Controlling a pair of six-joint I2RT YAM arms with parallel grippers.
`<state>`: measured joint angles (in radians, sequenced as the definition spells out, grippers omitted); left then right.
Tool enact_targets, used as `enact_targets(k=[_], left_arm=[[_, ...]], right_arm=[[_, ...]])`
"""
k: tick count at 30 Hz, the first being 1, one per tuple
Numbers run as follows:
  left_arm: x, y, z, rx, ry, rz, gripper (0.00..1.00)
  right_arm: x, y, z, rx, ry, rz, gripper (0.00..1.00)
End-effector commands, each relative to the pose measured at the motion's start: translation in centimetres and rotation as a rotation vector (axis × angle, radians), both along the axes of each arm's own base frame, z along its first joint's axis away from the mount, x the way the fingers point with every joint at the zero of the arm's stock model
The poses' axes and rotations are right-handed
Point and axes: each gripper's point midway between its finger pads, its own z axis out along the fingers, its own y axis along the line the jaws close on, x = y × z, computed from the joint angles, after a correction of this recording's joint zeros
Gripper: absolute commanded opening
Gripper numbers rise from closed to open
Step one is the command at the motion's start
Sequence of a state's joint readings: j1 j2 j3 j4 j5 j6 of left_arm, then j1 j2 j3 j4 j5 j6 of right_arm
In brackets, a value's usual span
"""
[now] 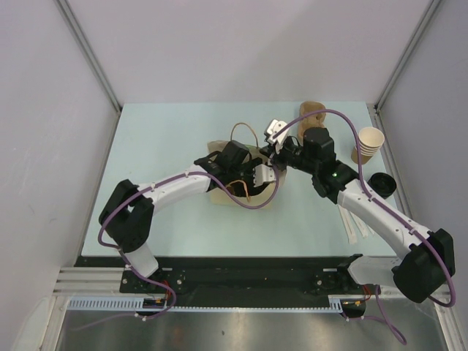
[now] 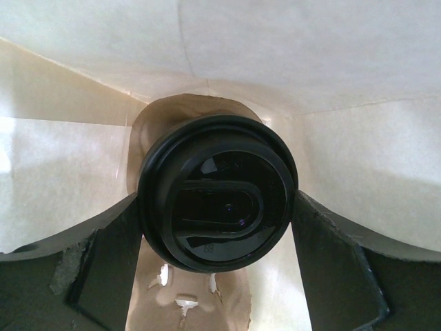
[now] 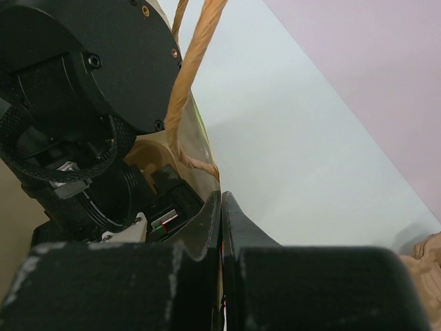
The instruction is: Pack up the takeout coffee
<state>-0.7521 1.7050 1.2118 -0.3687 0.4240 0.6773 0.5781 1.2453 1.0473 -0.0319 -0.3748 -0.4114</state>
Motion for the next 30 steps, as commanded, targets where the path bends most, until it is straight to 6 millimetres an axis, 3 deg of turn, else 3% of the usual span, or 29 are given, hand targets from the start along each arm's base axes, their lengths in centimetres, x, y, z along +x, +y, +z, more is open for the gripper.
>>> enact_targets(k=[1, 7, 10, 11, 30], left_arm=[[1.8, 1.5, -2.3, 0.083, -0.022, 0.099, 0.62], [1.9, 0.9, 0.6, 0.025, -0.064, 0.098, 0.86], [1.9, 0.6, 1.8, 0.002, -0.083, 0.096, 0.89], [1.9, 0.5, 2.4, -0.012, -0.089, 0.095, 0.98], [0.1, -0.6, 7.0, -0.129, -0.112, 0.024, 0.99]], right_arm=[[-1.4, 0.8, -2.2, -0.024, 0.101, 0.061, 0.0], [-1.4, 0.8, -2.2, -0.022, 0.101, 0.064, 0.0], [-1.2, 0.7, -2.1, -0.017, 0.102, 0.06, 0.0], [-1.3, 0.8, -2.1, -0.017, 0.103, 0.061, 0.0], [-0.1, -0.2, -1.9, -0.005, 0.093, 0.045, 0.0]])
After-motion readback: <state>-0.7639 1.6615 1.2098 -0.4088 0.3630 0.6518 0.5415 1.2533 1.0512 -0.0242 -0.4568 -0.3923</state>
